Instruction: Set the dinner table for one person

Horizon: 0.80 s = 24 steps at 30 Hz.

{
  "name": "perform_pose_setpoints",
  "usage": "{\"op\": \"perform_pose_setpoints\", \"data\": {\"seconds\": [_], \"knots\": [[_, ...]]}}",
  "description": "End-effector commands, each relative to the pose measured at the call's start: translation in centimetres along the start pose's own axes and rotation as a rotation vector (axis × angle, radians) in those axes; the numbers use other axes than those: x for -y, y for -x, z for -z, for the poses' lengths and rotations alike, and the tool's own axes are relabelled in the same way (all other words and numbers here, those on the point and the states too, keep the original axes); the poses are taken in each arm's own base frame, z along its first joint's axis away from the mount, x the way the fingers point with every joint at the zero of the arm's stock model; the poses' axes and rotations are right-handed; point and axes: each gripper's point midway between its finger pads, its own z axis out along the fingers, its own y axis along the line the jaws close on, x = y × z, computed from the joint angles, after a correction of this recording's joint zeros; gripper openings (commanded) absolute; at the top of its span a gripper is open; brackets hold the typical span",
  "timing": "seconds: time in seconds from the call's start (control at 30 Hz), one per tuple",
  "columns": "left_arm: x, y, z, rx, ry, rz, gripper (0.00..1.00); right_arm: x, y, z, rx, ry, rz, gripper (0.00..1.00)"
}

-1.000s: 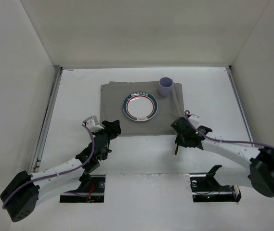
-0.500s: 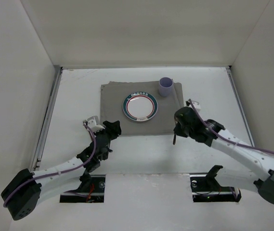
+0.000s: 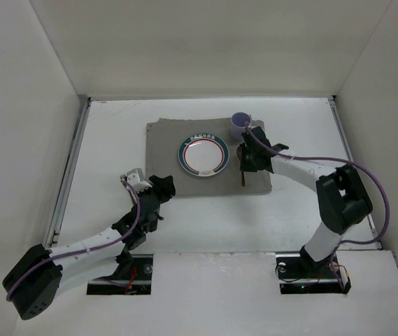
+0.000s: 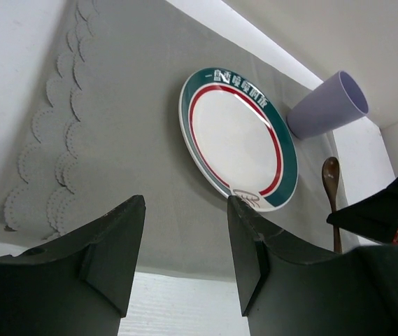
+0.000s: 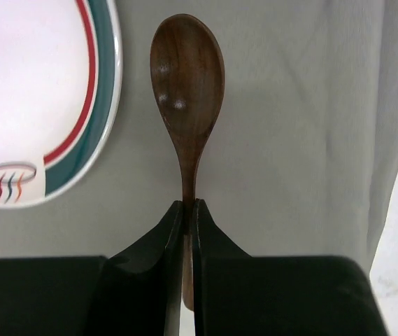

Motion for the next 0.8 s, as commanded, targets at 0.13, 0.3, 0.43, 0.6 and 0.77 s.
{"op": "perform_pose_setpoints", "data": {"seconds": [0.13,0.3,0.43,0.6,0.77], "knots": [[-1.7,2.3,-0.5,0.086,0.053,0.038,0.48,0.7,2.7,-2.0,0.031,0.021,-0.009,0.10],[-1.8,1.8,-0.6,0.069,0.055,0.030,0.48,1.5,2.4,-2.7,0.047,-0.006,-0.045,0.24],[-1.9,1.4,-1.0,0.057,0.069,0.010,0.48,1.1,3.5,-2.1,0.106,0.019,-0.052,0.30],[-2.2,1.6,-1.7,0.058,0.107,-0.037,0.47,1.9,3.7,-0.2,0.172,-0.014,-0.074,0.48],[-2.3,2.3,-1.8,-0.003,0.190,-0.107,0.46,2.8,5.7,5.4,0.376,-0.024,-0.116,0.63]]}}
